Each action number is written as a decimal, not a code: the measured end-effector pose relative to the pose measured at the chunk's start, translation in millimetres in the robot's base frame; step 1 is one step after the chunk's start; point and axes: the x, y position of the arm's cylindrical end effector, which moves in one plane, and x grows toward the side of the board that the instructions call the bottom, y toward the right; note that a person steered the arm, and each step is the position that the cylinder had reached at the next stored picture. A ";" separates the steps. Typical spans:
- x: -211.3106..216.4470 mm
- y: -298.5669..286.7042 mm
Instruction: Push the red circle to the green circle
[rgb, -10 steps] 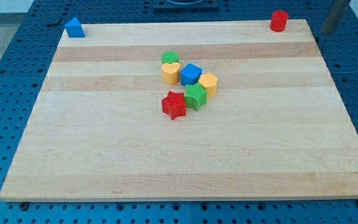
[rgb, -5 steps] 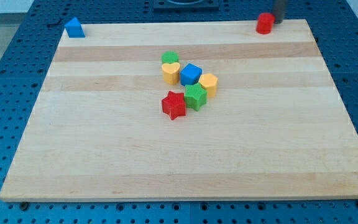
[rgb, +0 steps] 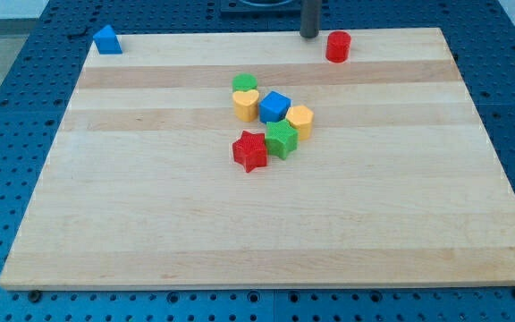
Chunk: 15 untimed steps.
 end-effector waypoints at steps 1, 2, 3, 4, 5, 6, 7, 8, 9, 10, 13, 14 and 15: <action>1.3 30.3; 6.8 79.6; 12.7 94.3; 20.2 76.4; 22.7 45.7; 29.2 8.2; 41.6 -9.9; 39.5 26.0; 39.4 76.5; 45.0 111.6; 50.4 51.5; 65.0 23.9; 71.8 0.9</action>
